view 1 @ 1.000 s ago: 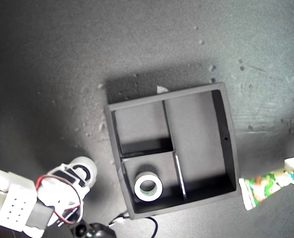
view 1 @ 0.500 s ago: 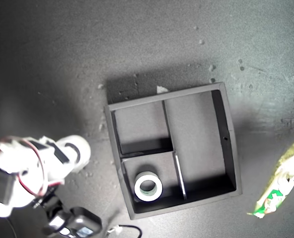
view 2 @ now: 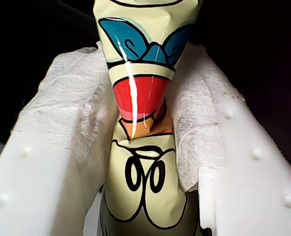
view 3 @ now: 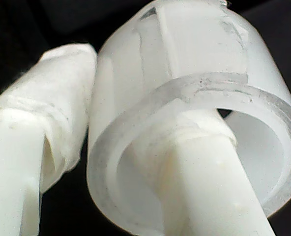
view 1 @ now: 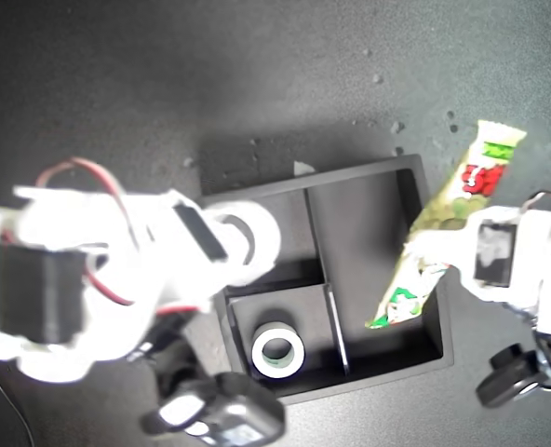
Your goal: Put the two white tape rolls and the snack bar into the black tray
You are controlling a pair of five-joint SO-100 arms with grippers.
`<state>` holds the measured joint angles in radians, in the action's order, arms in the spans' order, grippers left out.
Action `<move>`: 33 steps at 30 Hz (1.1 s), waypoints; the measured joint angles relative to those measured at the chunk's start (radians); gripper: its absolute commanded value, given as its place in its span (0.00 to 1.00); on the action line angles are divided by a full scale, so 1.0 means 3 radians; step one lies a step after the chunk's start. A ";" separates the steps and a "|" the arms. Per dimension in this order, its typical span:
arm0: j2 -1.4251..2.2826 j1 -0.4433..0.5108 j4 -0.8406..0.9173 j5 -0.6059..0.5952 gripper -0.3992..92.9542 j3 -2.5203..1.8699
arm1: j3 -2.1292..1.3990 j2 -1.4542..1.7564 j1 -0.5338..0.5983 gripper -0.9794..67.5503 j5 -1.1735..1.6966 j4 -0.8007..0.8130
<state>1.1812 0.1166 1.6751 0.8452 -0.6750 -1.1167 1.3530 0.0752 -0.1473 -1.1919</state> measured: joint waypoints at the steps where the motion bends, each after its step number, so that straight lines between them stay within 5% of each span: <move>1: -0.0286 0.0026 0.0194 0.0000 0.00 0.0383 | 0.0066 -0.0061 0.0010 0.03 0.0010 -0.0026; 4: -0.0803 0.0041 0.0399 0.0000 0.00 0.1191 | 0.0087 -0.0107 0.0092 0.25 0.0010 -0.0066; 9: -0.0854 0.0036 0.0470 0.0036 0.00 0.1340 | 0.0087 -0.0107 0.0271 0.44 0.0015 -0.0276; 22: -0.1079 0.0077 0.0476 0.0205 0.08 0.1360 | 0.0844 -0.0112 0.0363 0.38 -0.0373 -0.0915; 27: -0.1069 0.0179 0.0476 0.0302 0.09 0.1263 | 0.1248 -0.0107 0.0358 0.48 -0.0532 -0.1237; 29: -0.1018 0.0220 0.0476 0.0317 0.05 0.1191 | 0.1309 -0.0107 0.0348 0.44 -0.0588 -0.1294; 32: -0.0736 0.0235 0.0476 0.0337 0.00 0.0900 | 0.1488 -0.0107 0.0251 0.06 -0.0808 -0.1406; 33: -0.0583 0.0210 0.0476 0.0378 0.00 0.0716 | 0.1575 -0.0107 0.0194 0.01 -0.0951 -0.1478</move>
<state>1.0063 0.1795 1.8178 0.9587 -0.4602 -0.6443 1.3208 0.1335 -0.4326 -1.6352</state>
